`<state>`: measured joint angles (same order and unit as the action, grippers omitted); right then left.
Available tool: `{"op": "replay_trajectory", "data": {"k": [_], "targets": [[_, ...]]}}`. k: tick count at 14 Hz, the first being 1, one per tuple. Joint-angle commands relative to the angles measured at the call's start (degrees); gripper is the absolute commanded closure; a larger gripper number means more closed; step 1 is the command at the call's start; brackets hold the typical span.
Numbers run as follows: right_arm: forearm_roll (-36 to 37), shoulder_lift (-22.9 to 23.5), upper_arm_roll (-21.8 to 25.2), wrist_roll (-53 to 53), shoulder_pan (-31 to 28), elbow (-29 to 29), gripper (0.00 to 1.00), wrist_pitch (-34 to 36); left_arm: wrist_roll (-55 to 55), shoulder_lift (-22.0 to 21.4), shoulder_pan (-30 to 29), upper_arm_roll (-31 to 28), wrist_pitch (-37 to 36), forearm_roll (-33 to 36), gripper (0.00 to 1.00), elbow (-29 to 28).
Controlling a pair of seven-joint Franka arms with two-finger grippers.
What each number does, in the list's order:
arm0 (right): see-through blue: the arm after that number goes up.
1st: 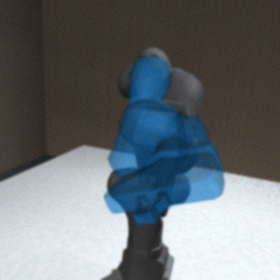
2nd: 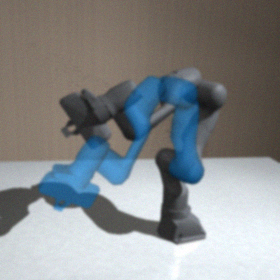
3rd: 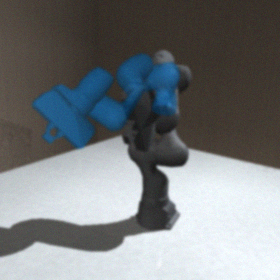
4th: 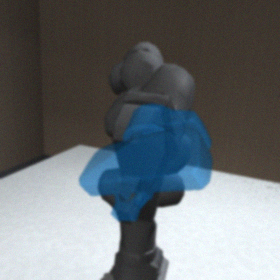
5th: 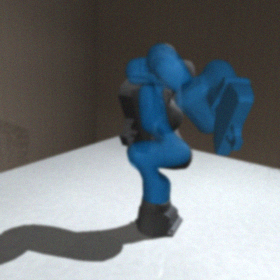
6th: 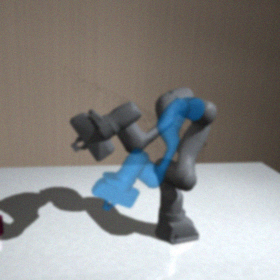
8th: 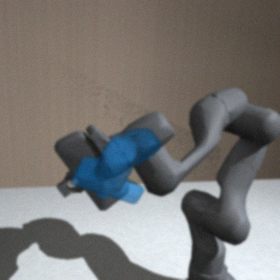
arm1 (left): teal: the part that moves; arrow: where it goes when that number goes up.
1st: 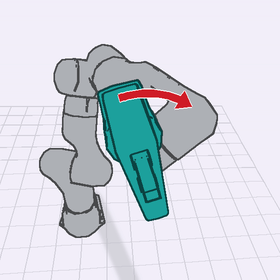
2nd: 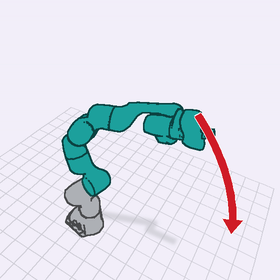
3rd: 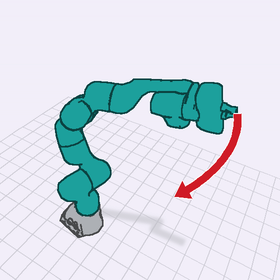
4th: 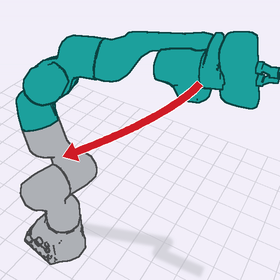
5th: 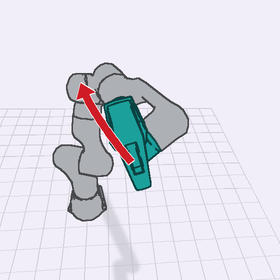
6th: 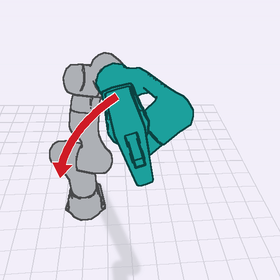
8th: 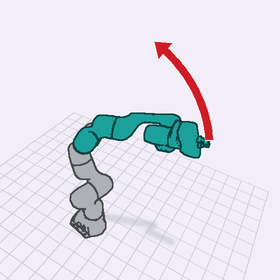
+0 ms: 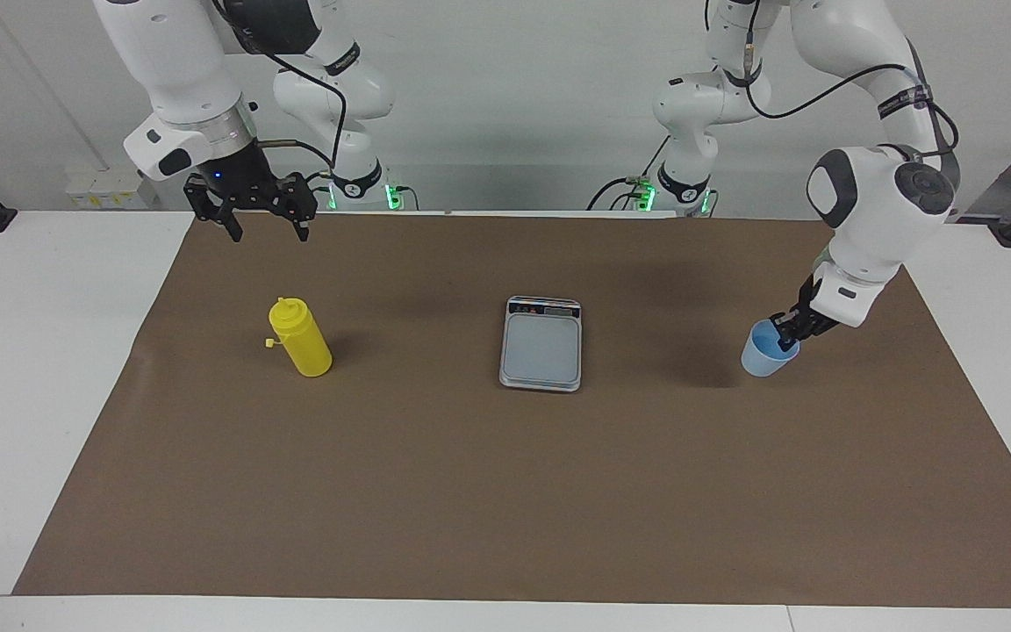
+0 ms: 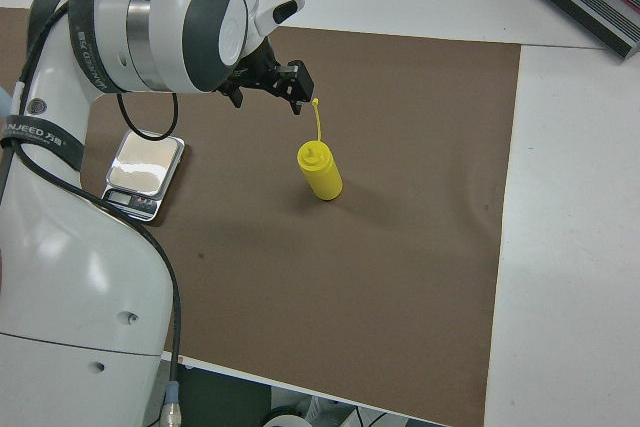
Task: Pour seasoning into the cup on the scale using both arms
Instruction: 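Reach the left gripper to the blue cup and grasp it, then lift the blue cup with the left gripper and carry it over the scale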
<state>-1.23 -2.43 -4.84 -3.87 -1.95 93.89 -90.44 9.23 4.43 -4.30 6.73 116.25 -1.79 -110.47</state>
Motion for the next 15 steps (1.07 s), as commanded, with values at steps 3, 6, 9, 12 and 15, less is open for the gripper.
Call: {"op": "replay_trajectory", "data": {"k": [3, 6, 9, 12, 15], "targets": [[-0.5, -1.3, -0.3, 1.5, -0.7, 1.4, 0.00, -0.3, 5.3, -2.7, 7.6, 0.1, -8.2, -0.1, 1.00, 6.2], [-0.5, -1.3, -0.3, 1.5, -0.8, 1.4, 0.00, -0.3, 13.3, -2.6, 15.4, 0.6, -8.0, 1.3, 1.00, 6.8], [-0.5, -1.2, -0.3, 1.5, -0.7, 1.4, 0.00, -0.3, 20.8, -1.8, 23.2, 0.7, -6.0, 2.9, 1.00, 5.8], [-0.5, -1.2, -0.3, 1.5, -0.8, 1.4, 0.00, -0.3, 28.5, -1.4, 30.0, 0.7, 0.9, 4.6, 1.00, 0.6], [-0.5, -1.2, -0.3, 1.5, -0.8, 1.4, 0.00, -0.3, 31.0, 0.0, 32.6, 0.7, 4.9, 4.6, 1.00, -0.9]]}}
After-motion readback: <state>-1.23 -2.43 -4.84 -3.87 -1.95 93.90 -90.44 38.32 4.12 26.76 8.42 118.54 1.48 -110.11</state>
